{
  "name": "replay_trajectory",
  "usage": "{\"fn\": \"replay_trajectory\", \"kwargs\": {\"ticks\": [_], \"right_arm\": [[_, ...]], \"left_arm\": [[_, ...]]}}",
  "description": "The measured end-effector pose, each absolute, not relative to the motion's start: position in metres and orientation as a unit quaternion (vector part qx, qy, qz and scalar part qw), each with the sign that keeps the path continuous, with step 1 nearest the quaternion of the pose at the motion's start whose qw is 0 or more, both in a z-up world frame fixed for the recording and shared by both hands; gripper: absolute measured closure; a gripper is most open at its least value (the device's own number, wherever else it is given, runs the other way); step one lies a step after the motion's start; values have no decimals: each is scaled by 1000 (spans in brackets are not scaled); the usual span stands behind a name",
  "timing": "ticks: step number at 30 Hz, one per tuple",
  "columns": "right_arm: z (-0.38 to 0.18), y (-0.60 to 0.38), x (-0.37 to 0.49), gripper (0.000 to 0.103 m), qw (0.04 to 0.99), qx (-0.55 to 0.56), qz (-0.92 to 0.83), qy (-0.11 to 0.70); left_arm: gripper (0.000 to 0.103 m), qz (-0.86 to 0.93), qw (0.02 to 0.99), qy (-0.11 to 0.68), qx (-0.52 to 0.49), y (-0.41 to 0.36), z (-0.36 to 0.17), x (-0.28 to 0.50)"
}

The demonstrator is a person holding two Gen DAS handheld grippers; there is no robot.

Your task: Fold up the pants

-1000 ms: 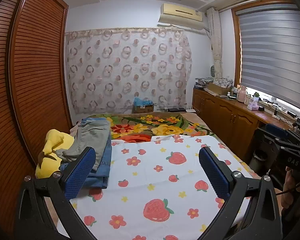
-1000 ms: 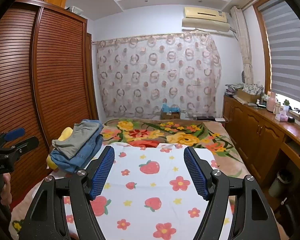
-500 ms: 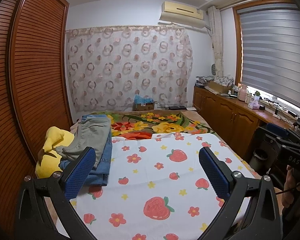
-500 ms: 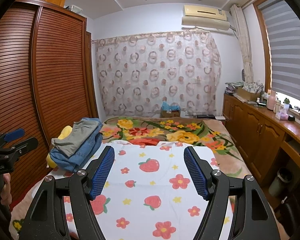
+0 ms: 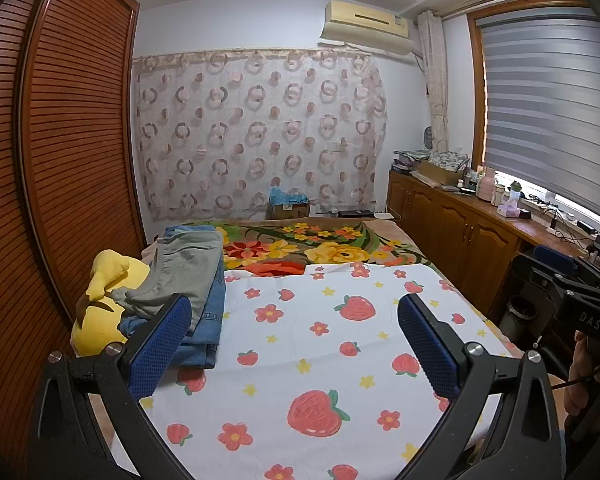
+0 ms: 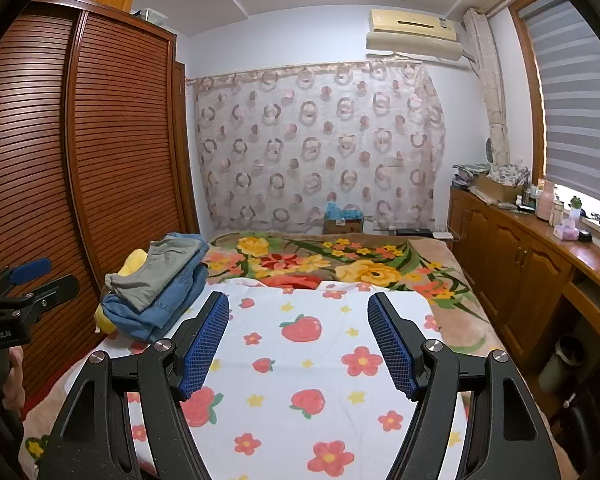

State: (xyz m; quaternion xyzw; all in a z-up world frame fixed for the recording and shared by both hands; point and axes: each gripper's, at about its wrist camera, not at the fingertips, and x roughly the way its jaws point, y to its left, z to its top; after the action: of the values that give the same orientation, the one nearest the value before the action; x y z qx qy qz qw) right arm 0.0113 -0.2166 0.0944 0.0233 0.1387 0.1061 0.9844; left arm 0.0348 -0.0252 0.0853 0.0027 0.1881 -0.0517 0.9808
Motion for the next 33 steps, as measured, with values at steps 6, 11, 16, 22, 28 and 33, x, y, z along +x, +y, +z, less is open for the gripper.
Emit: {"fn": "replay_trajectory", "kwargs": {"ticks": [6, 11, 16, 22, 28, 33], "right_arm": [[94, -218, 11, 29, 984, 23, 107, 139], [94, -219, 11, 29, 984, 23, 106, 139], [94, -218, 11, 29, 984, 23, 106, 139], [94, -218, 11, 29, 984, 23, 106, 139], [94, -217, 11, 29, 984, 23, 107, 139], [94, -218, 11, 29, 984, 23, 106, 139]], "left_arm": [[0, -51, 981, 188, 2, -25, 86, 35], [0, -52, 981, 189, 2, -25, 86, 35], [0, -52, 981, 188, 3, -25, 87, 35], [0, -52, 981, 189, 2, -25, 87, 35], [0, -52, 981, 189, 2, -25, 88, 35], [0, -52, 981, 189, 2, -25, 88, 35]]}}
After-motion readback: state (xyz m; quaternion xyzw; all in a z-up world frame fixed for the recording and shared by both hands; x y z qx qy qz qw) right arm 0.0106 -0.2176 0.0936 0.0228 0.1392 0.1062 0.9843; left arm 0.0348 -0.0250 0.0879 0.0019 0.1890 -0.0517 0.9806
